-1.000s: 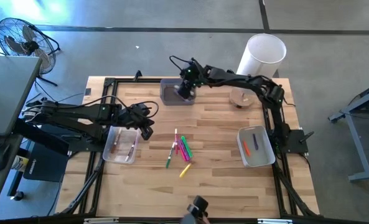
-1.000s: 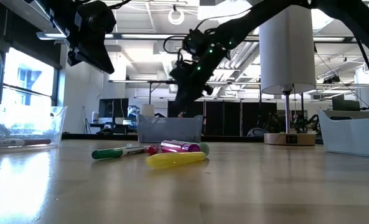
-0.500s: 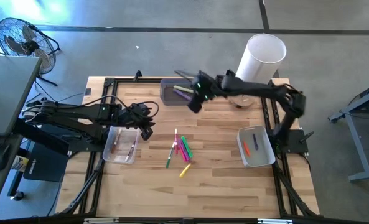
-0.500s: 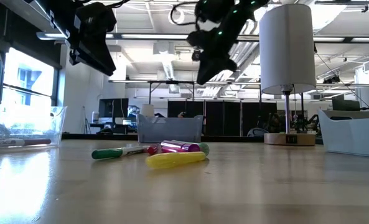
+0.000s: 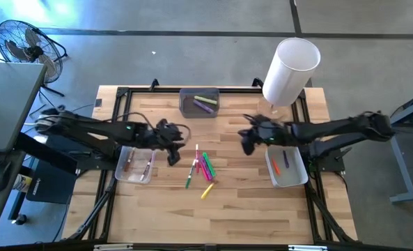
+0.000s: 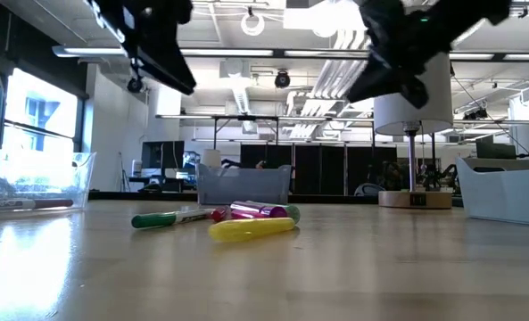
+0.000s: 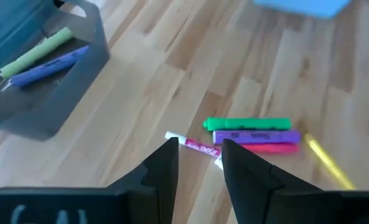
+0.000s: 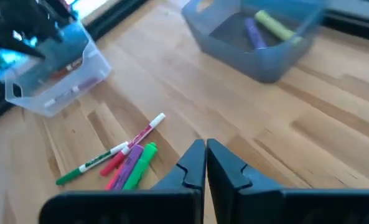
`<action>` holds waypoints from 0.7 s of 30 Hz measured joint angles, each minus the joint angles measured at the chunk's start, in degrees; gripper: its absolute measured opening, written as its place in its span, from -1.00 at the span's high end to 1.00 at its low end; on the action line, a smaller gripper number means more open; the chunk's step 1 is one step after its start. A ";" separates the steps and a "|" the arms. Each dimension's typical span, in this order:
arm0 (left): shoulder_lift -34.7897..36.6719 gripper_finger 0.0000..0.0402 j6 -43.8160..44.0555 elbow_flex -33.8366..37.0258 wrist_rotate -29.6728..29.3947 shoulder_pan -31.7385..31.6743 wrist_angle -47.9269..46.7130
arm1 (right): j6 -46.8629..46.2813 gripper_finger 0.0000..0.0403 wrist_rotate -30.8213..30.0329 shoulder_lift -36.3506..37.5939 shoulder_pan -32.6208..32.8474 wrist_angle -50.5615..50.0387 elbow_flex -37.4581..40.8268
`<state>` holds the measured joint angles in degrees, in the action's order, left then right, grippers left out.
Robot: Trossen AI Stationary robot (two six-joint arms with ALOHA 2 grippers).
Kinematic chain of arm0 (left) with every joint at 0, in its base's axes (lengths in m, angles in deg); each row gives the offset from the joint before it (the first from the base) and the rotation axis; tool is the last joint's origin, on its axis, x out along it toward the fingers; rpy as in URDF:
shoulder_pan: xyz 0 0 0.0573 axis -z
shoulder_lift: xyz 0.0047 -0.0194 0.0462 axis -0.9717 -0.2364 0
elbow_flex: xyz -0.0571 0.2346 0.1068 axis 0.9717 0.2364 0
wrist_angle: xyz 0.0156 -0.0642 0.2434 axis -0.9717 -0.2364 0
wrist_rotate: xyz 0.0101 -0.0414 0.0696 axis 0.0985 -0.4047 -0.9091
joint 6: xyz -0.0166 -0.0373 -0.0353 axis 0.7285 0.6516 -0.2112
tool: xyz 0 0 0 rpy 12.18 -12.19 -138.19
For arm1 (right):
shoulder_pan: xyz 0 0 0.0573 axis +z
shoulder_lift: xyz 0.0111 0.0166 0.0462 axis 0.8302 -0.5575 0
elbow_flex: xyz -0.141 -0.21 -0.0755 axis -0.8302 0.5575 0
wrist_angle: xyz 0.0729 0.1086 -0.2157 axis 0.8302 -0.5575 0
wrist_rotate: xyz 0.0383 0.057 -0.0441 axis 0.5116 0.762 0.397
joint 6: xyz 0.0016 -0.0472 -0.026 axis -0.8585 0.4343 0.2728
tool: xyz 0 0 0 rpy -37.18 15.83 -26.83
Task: Pick & Place Markers
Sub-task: Put the white and pink marker into the transparent bin
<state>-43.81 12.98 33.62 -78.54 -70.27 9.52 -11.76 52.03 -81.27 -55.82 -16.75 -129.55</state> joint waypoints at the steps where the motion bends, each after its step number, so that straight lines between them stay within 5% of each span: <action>1: -2.19 0.41 0.34 -1.59 -1.27 0.62 -0.83 | -0.24 0.96 -1.12 2.44 0.42 -0.02 1.85; 12: -24.19 0.41 20.57 -22.89 -1.21 1.84 -16.90 | 3.39 0.99 5.69 24.52 -0.98 -2.18 14.50; 21: -35.99 0.41 33.70 -33.19 -0.81 0.98 -21.22 | 13.04 0.99 10.96 29.92 -1.45 -4.98 15.07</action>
<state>-79.80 46.68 0.43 -79.35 -69.29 -11.70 1.28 62.99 -51.35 -57.27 -21.73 -114.48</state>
